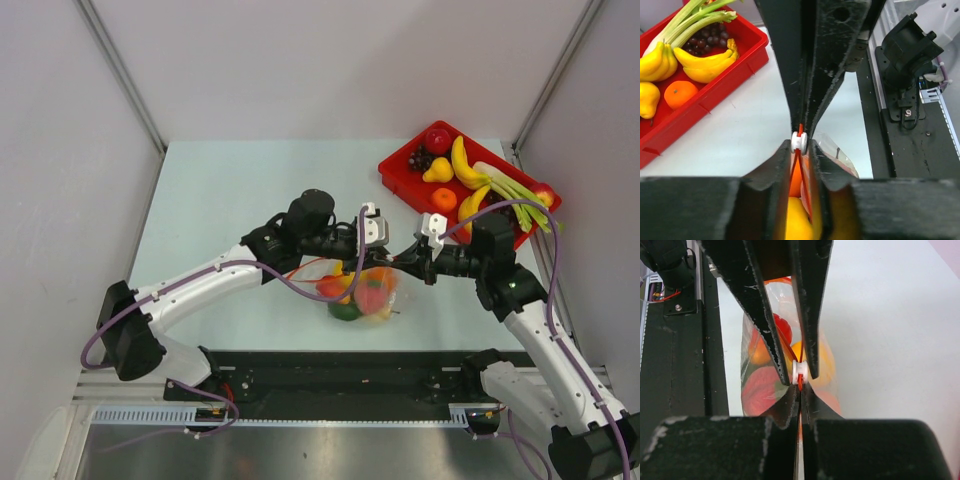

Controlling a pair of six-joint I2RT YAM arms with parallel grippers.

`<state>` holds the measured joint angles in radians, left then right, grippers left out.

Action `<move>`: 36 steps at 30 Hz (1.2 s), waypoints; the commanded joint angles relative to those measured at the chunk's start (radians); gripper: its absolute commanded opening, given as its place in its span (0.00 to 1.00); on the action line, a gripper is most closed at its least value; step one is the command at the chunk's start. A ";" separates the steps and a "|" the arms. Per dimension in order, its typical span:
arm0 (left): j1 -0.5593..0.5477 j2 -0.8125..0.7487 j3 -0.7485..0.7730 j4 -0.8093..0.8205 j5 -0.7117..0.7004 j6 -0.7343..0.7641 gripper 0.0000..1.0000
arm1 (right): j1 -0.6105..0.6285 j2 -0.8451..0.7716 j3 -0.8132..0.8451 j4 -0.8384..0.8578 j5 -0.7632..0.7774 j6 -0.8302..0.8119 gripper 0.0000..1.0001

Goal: Place the food in the zip-top bag and seal the zipper
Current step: Zip the zipper food storage bag at the center of the board.

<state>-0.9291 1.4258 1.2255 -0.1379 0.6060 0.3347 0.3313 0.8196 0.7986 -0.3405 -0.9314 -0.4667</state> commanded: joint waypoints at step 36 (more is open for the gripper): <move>0.312 -0.373 -0.231 -0.483 -0.103 0.352 0.00 | -0.259 -0.051 -0.004 -0.080 -0.073 -0.092 0.00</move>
<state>-0.6727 1.1404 1.0409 -0.5068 0.5747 0.5816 0.0990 0.7780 0.7864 -0.4103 -1.0126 -0.5095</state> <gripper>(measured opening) 0.110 0.009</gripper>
